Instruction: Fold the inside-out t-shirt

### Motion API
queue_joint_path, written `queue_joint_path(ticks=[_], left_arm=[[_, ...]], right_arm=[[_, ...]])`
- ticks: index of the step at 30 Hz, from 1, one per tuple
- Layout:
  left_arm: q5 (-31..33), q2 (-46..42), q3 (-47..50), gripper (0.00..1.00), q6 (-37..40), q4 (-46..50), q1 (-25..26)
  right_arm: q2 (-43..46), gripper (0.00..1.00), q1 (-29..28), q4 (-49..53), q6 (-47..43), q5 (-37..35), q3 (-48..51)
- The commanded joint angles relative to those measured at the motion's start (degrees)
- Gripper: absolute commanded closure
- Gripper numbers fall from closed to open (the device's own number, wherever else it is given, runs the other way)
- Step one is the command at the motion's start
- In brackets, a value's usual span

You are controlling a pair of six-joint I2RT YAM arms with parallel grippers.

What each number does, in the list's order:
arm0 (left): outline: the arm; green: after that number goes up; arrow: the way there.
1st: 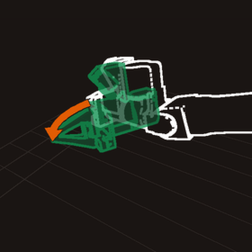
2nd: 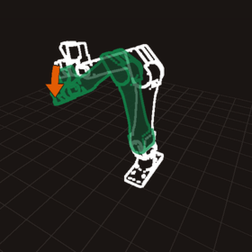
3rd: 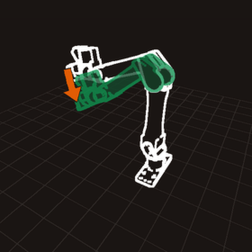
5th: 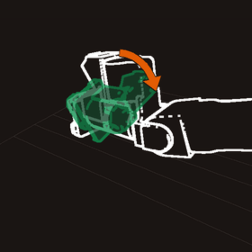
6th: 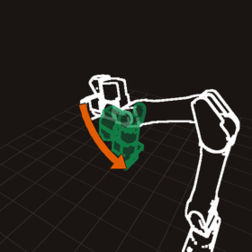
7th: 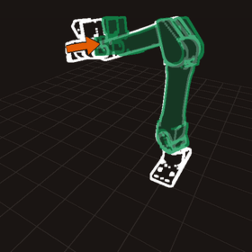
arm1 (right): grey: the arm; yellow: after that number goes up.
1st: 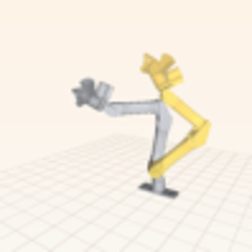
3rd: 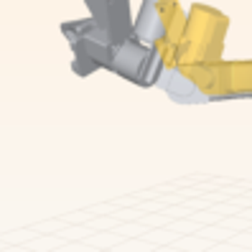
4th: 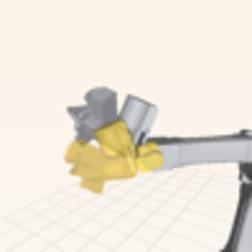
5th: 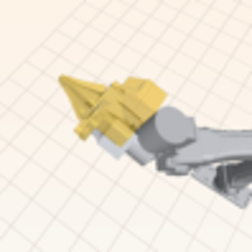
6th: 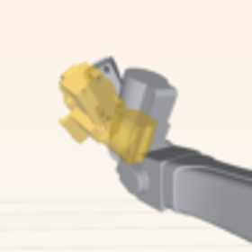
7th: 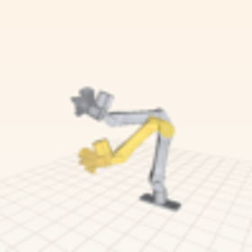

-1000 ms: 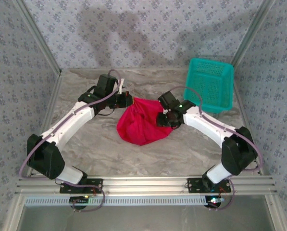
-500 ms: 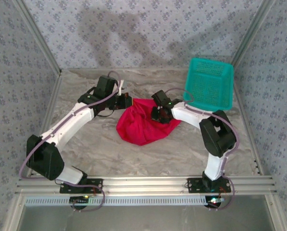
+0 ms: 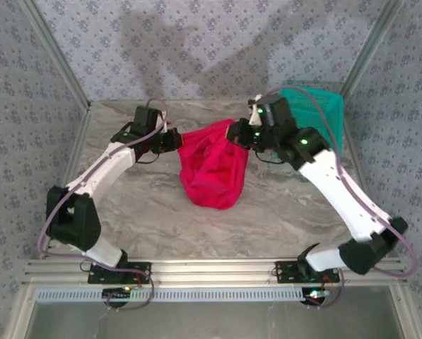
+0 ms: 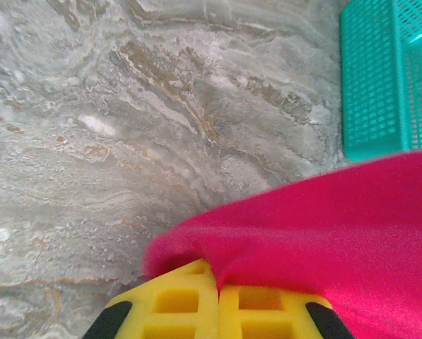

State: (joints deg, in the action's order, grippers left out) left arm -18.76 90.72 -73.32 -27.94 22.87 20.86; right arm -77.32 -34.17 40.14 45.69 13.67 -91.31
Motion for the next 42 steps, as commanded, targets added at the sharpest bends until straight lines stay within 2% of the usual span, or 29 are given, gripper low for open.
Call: queue_joint_path(ticks=[1,5,8,9,12,15,16,19,23,30,32,33,34,36,37,38,42], left_arm=[[2.0,4.24,-1.62,1.0,2.56,-0.73,-0.29],[2.59,5.59,-0.29,1.0,3.06,-1.37,-0.38],[1.45,2.32,2.04,1.0,2.68,-4.0,-0.3],[0.88,0.39,3.39,0.95,2.93,-5.73,-0.17],[-2.79,-6.69,9.74,0.59,4.24,-14.36,1.17],[-5.46,-12.77,16.54,0.41,5.29,-23.82,4.78],[-5.42,-13.86,17.85,0.39,5.9,-25.48,6.36],[-4.84,-13.93,19.47,0.36,7.43,-27.52,12.01],[-2.39,-8.73,17.95,0.33,7.73,-28.64,18.2],[-1.36,2.64,10.8,0.29,7.77,-27.28,22.58],[-1.43,4.59,9.18,0.29,7.4,-27.27,22.97],[-1.44,5.3,8.5,0.32,7.19,-27.27,22.98],[-1.74,5.81,7.94,0.41,6.89,-27.22,22.91],[-3.43,6.4,5.73,0.81,5.74,-25.47,22.14],[-4.47,6.2,4.3,0.97,5.27,-23.83,21.44],[-5.61,5.42,2.46,1.0,4.5,-21.58,20.49],[-11.28,0.12,-4.56,1.0,-0.05,-15.03,16.13]], right_arm=[[1.37,1.0,2.55,-0.33,2.73,9.61,-0.05],[2.51,1.0,6.33,-3.69,3.83,12.52,3.12],[-0.02,1.0,9.6,-4.5,3.76,13.57,6.67],[-1.19,1.0,10.56,-5.02,3.33,13.4,7.69],[-4.95,1.0,12.32,-6.18,3.09,13.77,10.18],[-7.22,1.0,13.07,-7.5,2.83,14.08,11.4],[-7.43,1.0,13.15,-7.7,2.82,14.04,11.79],[-7.42,1.0,13.16,-8.26,2.89,13.76,12.14],[-7.41,1.0,13.05,-7.89,2.65,13.59,12.03],[-7.02,1.0,12.99,-7.28,2.58,13.53,12.18],[-6.84,1.0,13.15,-7.09,2.61,13.48,12.51],[-6.74,1.0,13.19,-7.1,2.48,13.49,12.71],[-6.71,1.0,13.4,-7.09,2.34,13.44,12.9],[-6.74,1.0,13.79,-6.6,1.59,13.13,13.38],[-6.77,1.0,13.98,-6.13,0.83,12.62,13.59],[-6.81,1.0,14.28,-5.95,-0.09,11.72,14.1],[-8.91,1.0,17.13,-4.66,-3.74,7.77,17.33]])
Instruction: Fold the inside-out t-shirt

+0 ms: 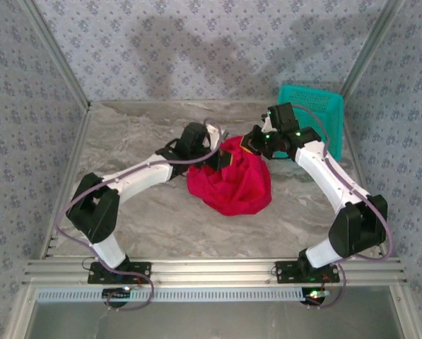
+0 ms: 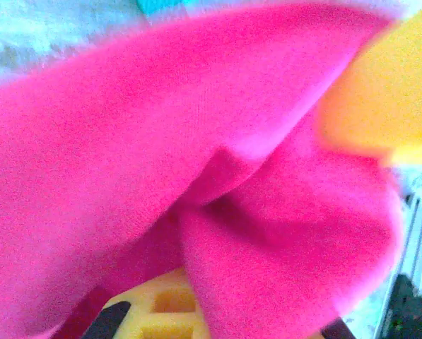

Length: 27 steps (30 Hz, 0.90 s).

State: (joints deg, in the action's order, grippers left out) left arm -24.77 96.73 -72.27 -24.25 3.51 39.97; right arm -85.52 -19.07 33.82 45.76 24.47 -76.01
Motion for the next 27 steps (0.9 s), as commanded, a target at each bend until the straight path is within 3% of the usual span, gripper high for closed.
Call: queue_joint_path(ticks=[1,5,8,9,12,15,21,27], left_arm=[[-8.16,-6.78,-7.12,1.0,-5.34,4.61,-4.1],[-22.14,-8.47,-8.9,1.0,-16.35,-3.47,-7.8],[-25.44,-8.92,-6.69,1.0,-20.08,-9.47,-7.95],[-25.63,-8.9,-5.08,1.0,-21.46,-12.0,-8.06],[-25.41,-7.8,-1.25,1.0,-25.18,-16.74,-9.21],[-24.98,-6.48,0.41,1.0,-26.94,-17.83,-10.32],[-22.69,-5.76,-0.14,1.0,-24.81,-13.84,-11.19],[-22.74,-6.15,-0.51,1.0,-24.58,-12.74,-11.23]], right_arm=[[-1.81,1.0,2.76,1.42,-5.04,-3.73,2.25],[-6.93,1.0,4.37,1.07,-8.23,-6.41,0.59],[-9.08,1.0,4.26,2.04,-9.12,-5.83,-2.46],[-8.93,1.0,4.03,3.09,-9.21,-5.86,-3.51],[-5.2,0.76,2.97,5.9,-11.67,-8.3,-4.34],[0.97,0.63,1.49,6.47,-13.03,-11.61,-1.16],[8.27,0.57,-2.64,0.91,-10.26,-11.05,10.16],[2.78,0.49,-4.74,-8.81,-4.34,-9.04,12.17]])
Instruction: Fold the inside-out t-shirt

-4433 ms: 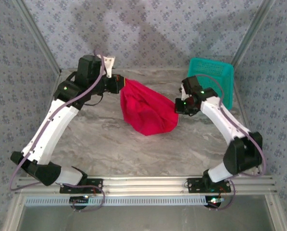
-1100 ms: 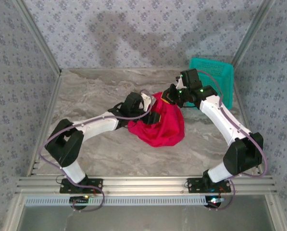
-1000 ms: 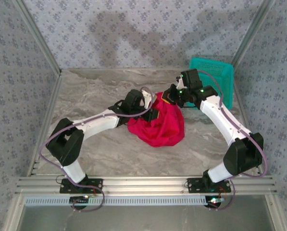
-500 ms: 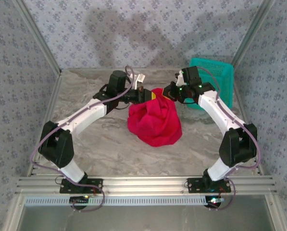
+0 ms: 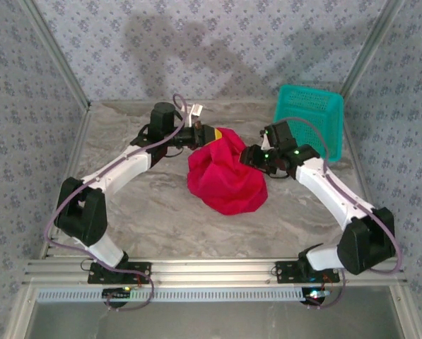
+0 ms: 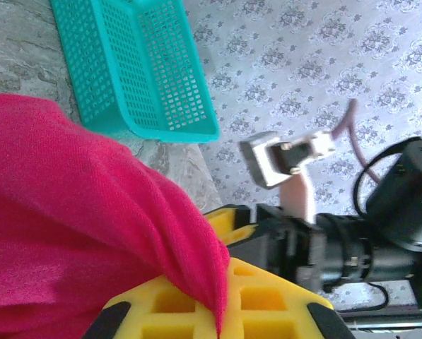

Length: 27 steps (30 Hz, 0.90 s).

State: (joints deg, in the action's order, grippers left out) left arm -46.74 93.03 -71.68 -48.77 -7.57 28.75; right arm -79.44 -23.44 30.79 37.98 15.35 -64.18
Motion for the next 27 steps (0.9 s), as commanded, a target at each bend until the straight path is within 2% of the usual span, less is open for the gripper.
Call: queue_joint_path(ticks=[1,4,6,9,10,13,16,20,23,27], left_arm=[[-0.67,-2.61,-0.97,1.0,-0.07,-1.57,-0.02],[-0.48,-3.27,-0.49,1.0,-0.04,-1.48,-0.02],[-0.34,-3.6,-0.34,1.0,0.51,-0.69,-0.1],[-0.41,-3.73,-0.72,1.0,1.04,0.35,-0.95],[-0.37,-3.69,-0.81,1.0,1.06,0.51,-1.5],[-0.28,-3.33,-1.99,1.0,3.63,3.72,-4.85],[0.14,-1.43,-2.23,1.0,7.47,7.62,-10.65],[-3.78,4.0,0.8,1.0,2.56,1.53,-17.34],[-4.92,6.38,3.56,1.0,-1.99,-3.86,-18.99],[-4.56,5.96,5.89,1.0,-4.4,-7.79,-17.78]], right_arm=[[-4.95,0.48,-0.52,-7.02,4.24,0.0,0.05],[-10.99,0.49,-0.4,-9.2,6.82,-0.28,-2.68],[-13.9,0.56,-0.41,-9.96,7.95,0.38,-6.06],[-15.23,0.92,-0.53,-6.83,8.11,0.82,-10.4],[-14.65,0.99,-0.52,-5.06,7.7,1.13,-11.61],[-10.36,1.0,-0.38,2.2,5.45,2.5,-15.12],[-2.59,1.0,0.12,6.02,4.65,5.47,-17.47],[6.75,1.0,0.16,8.48,5.37,6.47,-19.88],[13.76,1.0,0.97,9.2,4.41,6.95,-16.69],[20.36,1.0,3.12,5.16,3.63,6.91,-5.03]])
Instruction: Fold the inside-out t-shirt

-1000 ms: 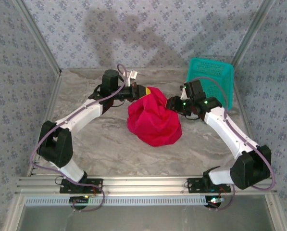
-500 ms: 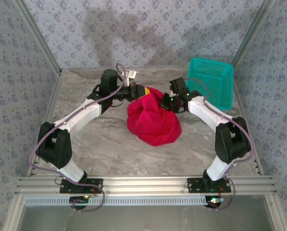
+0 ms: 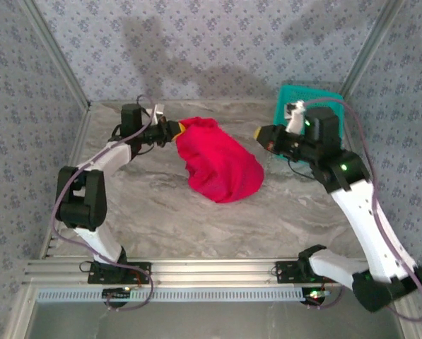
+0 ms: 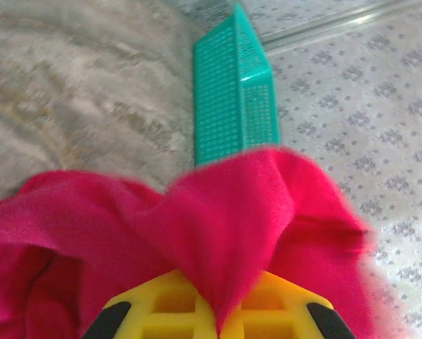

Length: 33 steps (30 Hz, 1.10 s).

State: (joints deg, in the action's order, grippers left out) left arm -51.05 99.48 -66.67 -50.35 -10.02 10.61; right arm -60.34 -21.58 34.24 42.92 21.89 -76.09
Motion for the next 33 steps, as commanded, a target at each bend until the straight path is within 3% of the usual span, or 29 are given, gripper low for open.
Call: queue_joint_path(ticks=[1,7,8,13,19,24,26,29,30,33], left_arm=[[-0.03,-0.89,0.85,1.0,-2.83,-5.31,0.9],[1.65,-3.49,-0.5,1.0,-1.15,-2.8,5.54],[1.74,-3.87,-0.49,1.0,-1.47,-3.21,6.15],[0.46,-5.67,0.56,1.0,-6.75,-11.26,9.09],[-0.27,-7.14,0.93,1.0,-13.76,-19.23,9.87],[-0.33,-8.4,1.41,1.0,-16.92,-22.33,10.06],[-0.2,-8.82,1.61,1.0,-18.02,-23.75,10.11],[-0.32,-9.22,0.75,1.0,-17.93,-22.94,9.96],[-0.37,-9.3,0.22,1.0,-17.25,-21.59,9.67],[1.15,-9.68,-2.54,1.0,-10.25,-10.81,8.78]], right_arm=[[1.57,1.0,1.76,0.73,-1.26,0.22,11.19],[-5.81,1.0,1.35,-4.6,-2.04,-3.09,19.19],[-6.9,0.96,0.6,-5.01,-2.21,-3.7,18.79],[-11.53,0.58,-4.99,-12.35,-1.87,-3.98,16.14],[-21.86,0.42,-8.86,-24.51,-0.19,-1.55,12.47],[-32.45,0.39,-10.28,-28.7,0.33,-1.36,5.13],[-36.11,0.44,-10.33,-31.06,1.81,-0.09,2.89],[-38.28,0.9,-10.33,-28.58,1.99,0.87,-1.07],[-37.27,1.0,-10.34,-25.36,1.1,0.52,-2.28],[-30.44,1.0,-10.32,-12.11,-2.78,-4.36,-4.97]])
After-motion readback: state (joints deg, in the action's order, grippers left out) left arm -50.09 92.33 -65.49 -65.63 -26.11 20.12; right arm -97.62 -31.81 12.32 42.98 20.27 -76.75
